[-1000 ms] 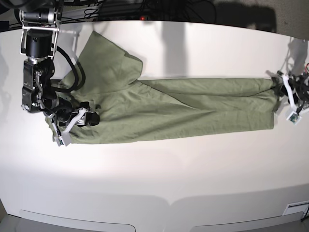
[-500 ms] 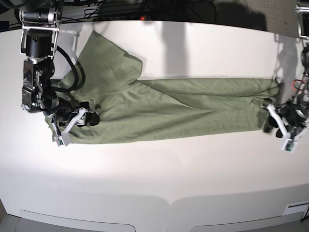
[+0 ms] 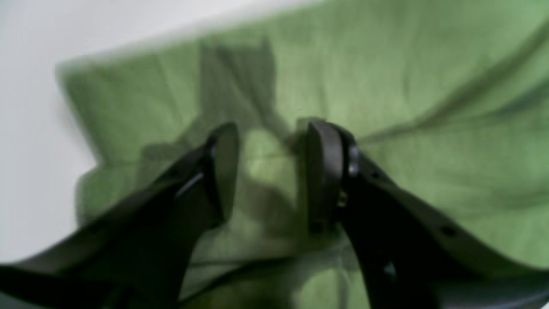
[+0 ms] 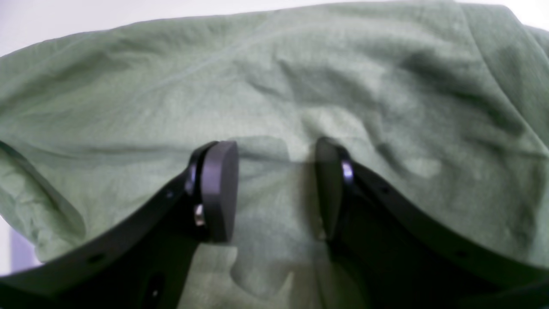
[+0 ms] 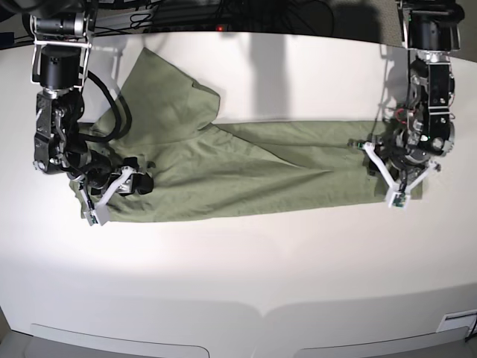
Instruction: Fold the T-shirt properly
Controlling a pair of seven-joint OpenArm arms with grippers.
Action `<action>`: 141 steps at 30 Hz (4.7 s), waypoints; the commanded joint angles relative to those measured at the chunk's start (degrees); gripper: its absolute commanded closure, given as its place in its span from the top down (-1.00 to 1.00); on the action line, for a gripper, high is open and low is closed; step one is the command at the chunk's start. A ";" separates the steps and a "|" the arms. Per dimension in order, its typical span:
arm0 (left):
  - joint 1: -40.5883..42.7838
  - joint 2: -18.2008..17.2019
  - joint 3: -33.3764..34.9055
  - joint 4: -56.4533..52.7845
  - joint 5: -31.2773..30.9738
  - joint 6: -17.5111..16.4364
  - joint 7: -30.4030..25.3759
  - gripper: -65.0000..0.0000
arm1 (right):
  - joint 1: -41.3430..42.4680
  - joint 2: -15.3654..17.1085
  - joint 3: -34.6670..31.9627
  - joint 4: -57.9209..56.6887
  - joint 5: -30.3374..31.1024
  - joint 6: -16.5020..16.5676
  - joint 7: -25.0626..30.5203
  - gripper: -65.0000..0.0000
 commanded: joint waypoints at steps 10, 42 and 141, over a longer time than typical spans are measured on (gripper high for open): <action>-0.92 -0.66 -0.22 4.00 -3.21 -0.17 15.67 -0.23 | -0.31 0.79 0.02 -0.46 -3.98 -2.25 -2.69 -0.07; -0.24 -0.94 -0.20 6.10 -3.50 -2.49 12.55 -0.23 | 8.39 -20.33 -14.05 11.69 -4.70 0.71 -2.93 -0.07; 7.56 -15.10 -0.22 15.10 -16.24 -6.34 19.63 -1.00 | 9.18 -19.85 -15.04 -2.14 -16.04 -2.25 4.48 -0.07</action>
